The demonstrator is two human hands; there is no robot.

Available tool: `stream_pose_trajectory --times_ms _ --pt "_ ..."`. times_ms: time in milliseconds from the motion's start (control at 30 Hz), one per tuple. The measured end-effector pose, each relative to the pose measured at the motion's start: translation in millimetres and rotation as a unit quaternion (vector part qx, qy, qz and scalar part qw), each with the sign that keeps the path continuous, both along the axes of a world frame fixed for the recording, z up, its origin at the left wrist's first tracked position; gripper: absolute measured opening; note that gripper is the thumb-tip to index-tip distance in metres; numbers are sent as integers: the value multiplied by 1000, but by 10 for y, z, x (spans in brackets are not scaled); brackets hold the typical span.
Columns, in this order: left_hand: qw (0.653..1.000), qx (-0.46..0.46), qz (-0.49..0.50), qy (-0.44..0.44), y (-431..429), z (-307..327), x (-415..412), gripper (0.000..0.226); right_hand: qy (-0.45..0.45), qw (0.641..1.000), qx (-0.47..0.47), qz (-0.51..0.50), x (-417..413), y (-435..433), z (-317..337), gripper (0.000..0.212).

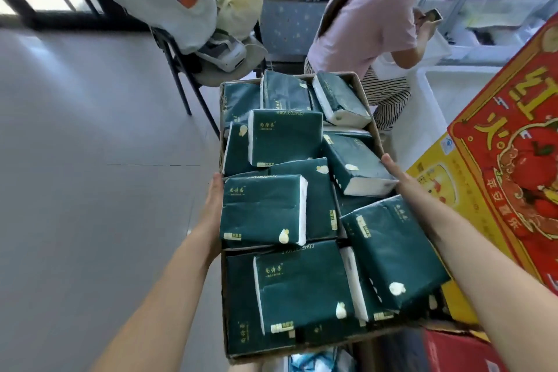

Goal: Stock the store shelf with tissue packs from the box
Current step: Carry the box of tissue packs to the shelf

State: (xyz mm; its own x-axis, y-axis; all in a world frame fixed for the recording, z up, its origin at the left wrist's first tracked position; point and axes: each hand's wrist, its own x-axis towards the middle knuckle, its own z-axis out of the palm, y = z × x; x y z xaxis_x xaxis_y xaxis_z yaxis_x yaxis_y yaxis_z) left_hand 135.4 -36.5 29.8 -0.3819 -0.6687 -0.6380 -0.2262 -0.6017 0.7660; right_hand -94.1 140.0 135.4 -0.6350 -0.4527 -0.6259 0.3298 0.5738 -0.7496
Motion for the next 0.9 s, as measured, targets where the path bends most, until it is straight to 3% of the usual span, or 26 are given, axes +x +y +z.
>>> stream_pose_trajectory --times_ms 67,233,333,500,633,733,833,900 --pt "999 19 43 -6 49 151 276 89 7 999 -15 36 244 -57 230 31" --pt "993 -29 115 7 68 552 957 56 15 992 -42 114 704 -326 415 33" --pt "988 -51 146 -2 50 776 1477 65 30 983 -52 173 988 -611 406 39" --pt "977 -50 207 7 -70 1089 2368 64 -3 966 -62 250 1595 -1200 406 69" --pt "963 -48 266 -6 -292 1252 3202 63 2 942 -98 322 2419 -1775 564 54" --pt "947 -56 316 -16 -475 1359 3816 51 32 924 -105 368 3017 -2298 564 82" --pt "933 -55 355 -6 -708 1421 4502 48 78 905 -116 401 3718 -2847 580 52" --pt "924 -57 378 -4 -898 1426 4984 52 83 887 -126 436 4212 -3210 567 43"
